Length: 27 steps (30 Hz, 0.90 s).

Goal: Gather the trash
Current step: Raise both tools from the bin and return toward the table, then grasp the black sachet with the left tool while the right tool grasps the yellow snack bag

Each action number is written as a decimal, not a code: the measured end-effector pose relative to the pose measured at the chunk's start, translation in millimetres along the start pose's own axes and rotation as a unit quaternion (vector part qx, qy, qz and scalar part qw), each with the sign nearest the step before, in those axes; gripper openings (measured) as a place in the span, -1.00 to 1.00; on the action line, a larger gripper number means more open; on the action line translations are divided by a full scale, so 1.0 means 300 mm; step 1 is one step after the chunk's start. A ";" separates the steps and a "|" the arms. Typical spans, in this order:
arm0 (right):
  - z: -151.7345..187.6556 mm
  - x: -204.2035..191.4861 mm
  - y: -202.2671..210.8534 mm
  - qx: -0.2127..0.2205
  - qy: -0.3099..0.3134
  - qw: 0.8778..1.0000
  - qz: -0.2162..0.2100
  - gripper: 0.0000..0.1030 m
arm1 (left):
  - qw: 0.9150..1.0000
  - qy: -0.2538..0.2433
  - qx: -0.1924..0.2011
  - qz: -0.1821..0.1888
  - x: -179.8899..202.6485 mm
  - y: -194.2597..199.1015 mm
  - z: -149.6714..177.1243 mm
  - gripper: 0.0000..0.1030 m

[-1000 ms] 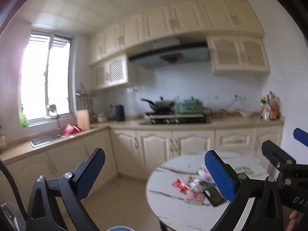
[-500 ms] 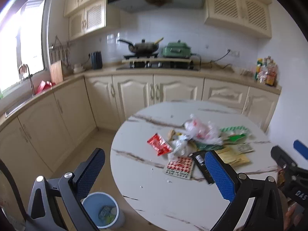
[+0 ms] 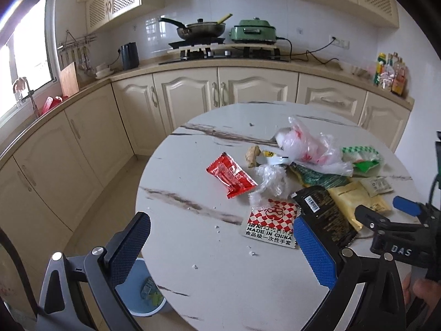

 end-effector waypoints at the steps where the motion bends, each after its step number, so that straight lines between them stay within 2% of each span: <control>1: 0.002 -0.002 -0.015 -0.007 0.006 1.000 0.002 1.00 | 1.000 0.001 -0.001 0.000 -0.002 -0.012 0.000 0.99; 11: -0.035 -0.036 -0.116 -0.063 0.053 0.997 0.013 1.00 | 1.000 0.009 -0.013 0.005 0.006 -0.078 0.001 0.99; 16: -0.039 -0.054 -0.121 -0.063 0.069 0.996 -0.002 0.97 | 1.000 0.011 -0.017 0.012 0.019 -0.078 0.003 0.99; 21: -0.036 -0.043 -0.100 -0.053 0.074 0.996 -0.016 0.59 | 1.000 0.004 -0.021 0.017 0.050 -0.070 0.007 0.99; 25: -0.027 -0.025 -0.081 -0.049 0.077 0.995 -0.033 0.46 | 0.999 -0.003 -0.025 0.027 0.083 -0.061 0.010 0.99; 26: -0.030 -0.020 -0.080 -0.049 0.078 0.995 -0.036 0.39 | 0.999 -0.005 -0.027 0.030 0.091 -0.058 0.011 0.99; 27: -0.030 -0.016 -0.076 -0.047 0.077 0.995 -0.038 0.23 | 0.999 -0.006 -0.028 0.033 0.095 -0.055 0.013 0.99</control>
Point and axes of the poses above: each gripper's, at about its wrist camera, not at the fingertips, and y roughly against the way its jaws point, x to its right, z to its underside, the point moved 1 cm from there along -y, roughly the way its jaws point, and after that the axes turned 6 degrees about -z, right-handed, at the moved point
